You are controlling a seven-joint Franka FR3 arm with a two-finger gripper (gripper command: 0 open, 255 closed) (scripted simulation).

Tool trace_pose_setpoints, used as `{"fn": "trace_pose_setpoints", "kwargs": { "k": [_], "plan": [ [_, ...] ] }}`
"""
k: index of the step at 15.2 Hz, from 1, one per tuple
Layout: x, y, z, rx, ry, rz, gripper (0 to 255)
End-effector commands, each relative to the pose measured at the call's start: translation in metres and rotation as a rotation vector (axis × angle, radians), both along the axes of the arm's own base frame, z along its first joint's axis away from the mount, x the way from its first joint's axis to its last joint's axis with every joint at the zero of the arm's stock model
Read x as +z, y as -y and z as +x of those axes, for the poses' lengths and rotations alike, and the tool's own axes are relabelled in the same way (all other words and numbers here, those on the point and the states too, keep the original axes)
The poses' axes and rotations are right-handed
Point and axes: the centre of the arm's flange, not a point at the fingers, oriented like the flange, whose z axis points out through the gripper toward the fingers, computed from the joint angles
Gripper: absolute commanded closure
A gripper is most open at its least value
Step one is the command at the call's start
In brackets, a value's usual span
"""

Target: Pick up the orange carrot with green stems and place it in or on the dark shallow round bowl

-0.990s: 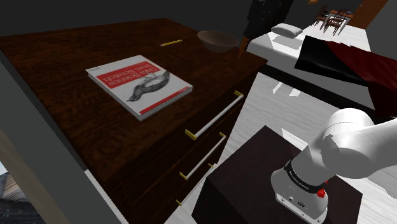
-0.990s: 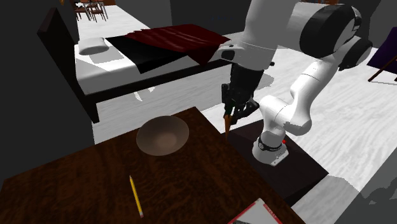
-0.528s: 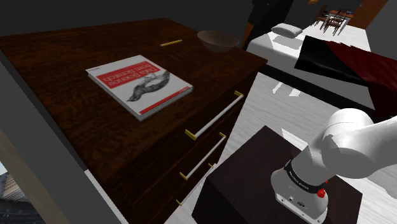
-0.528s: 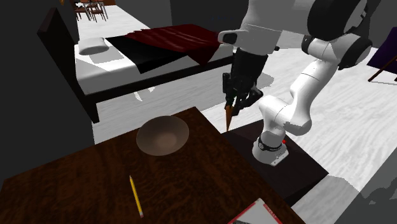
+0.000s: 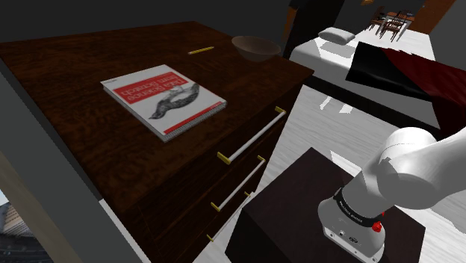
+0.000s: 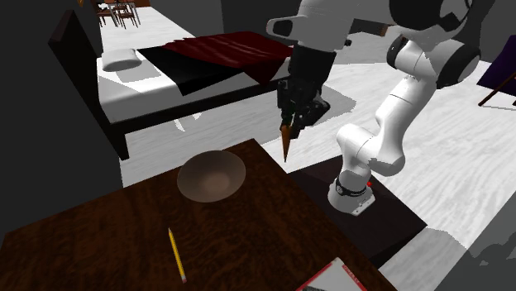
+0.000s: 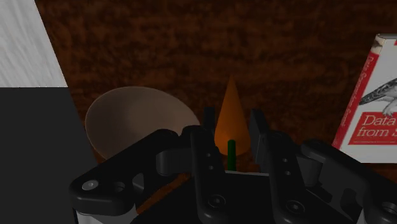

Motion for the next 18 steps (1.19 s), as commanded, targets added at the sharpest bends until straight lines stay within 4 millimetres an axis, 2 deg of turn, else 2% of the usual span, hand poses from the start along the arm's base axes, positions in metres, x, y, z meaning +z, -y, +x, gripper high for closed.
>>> {"fn": "trace_pose_setpoints", "kwargs": {
  "k": [1, 14, 18],
  "plan": [
    [0.003, 0.013, 0.018, 0.0, 0.0, 0.0, 255],
    [0.019, 0.097, 0.166, 0.0, 0.0, 0.0, 255],
    [-0.002, 0.097, 0.166, 0.0, 0.0, 0.0, 255]
  ]
}}
